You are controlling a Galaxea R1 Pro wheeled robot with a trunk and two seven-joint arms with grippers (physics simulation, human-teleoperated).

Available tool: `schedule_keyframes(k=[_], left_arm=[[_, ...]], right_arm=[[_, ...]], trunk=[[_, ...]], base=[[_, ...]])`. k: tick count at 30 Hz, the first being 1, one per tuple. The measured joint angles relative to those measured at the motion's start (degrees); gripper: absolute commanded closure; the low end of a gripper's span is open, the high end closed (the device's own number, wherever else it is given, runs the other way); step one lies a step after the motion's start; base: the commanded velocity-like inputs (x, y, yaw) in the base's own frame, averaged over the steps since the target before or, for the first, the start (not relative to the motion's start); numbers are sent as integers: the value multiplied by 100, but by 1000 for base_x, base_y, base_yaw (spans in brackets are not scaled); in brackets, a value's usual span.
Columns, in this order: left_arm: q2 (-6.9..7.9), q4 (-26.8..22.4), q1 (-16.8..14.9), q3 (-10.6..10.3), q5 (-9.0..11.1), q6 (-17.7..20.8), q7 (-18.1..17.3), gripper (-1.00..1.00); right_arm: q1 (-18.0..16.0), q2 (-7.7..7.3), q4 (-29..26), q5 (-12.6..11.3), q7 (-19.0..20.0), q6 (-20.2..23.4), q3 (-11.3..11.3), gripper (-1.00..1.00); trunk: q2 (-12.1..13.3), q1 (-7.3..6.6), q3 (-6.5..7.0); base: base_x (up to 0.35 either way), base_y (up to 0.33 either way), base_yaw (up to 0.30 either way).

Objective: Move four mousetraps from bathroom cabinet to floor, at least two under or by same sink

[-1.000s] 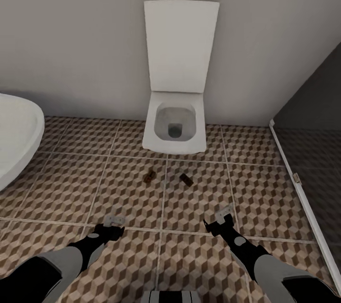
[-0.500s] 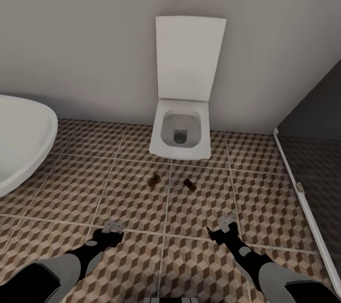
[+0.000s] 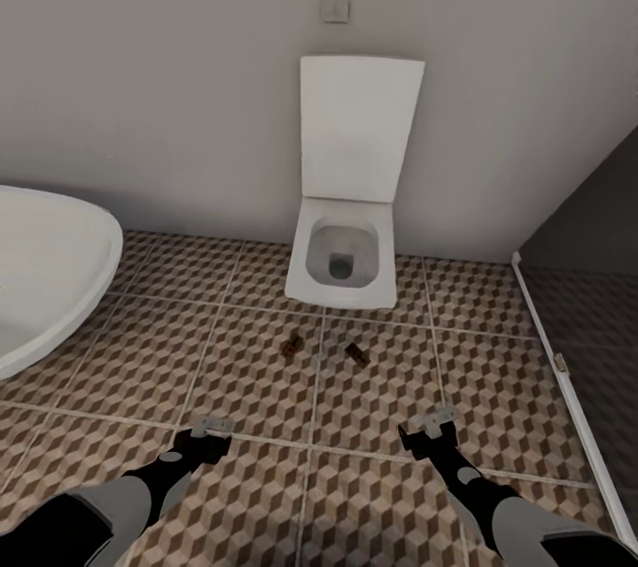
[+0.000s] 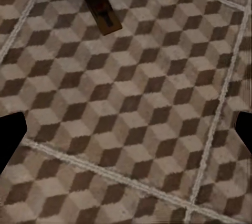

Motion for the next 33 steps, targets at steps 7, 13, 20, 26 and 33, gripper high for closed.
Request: schedule_keyframes(k=[7, 13, 20, 26, 33], left_arm=[[0, 5, 2, 4, 3, 0, 0, -100], [0, 8, 55, 5, 2, -7, 0, -100], [2, 8, 126, 6, 4, -14, 0, -100], [18, 9, 237, 6, 6, -28, 0, -100], [55, 24, 540, 7, 12, -777, 1, -100]], right_arm=[[72, -6, 3, -185, 1, -1, 3, -100], [148, -7, 3, -203, 1, -8, 3, -100], [227, -7, 2, -206, 1, -10, 9, -100], [297, 2, 4, -214, 1, -21, 12, -100], [471, 40, 8, -229, 1, -273, 12, -100]], trunk=[[281, -154, 191], [522, -286, 355], [802, -439, 546], [1043, -571, 709], [1324, -725, 900]], base=[[0, 0, -75], [0, 0, -86], [0, 0, -78], [0, 0, -26], [0, 0, -3]])
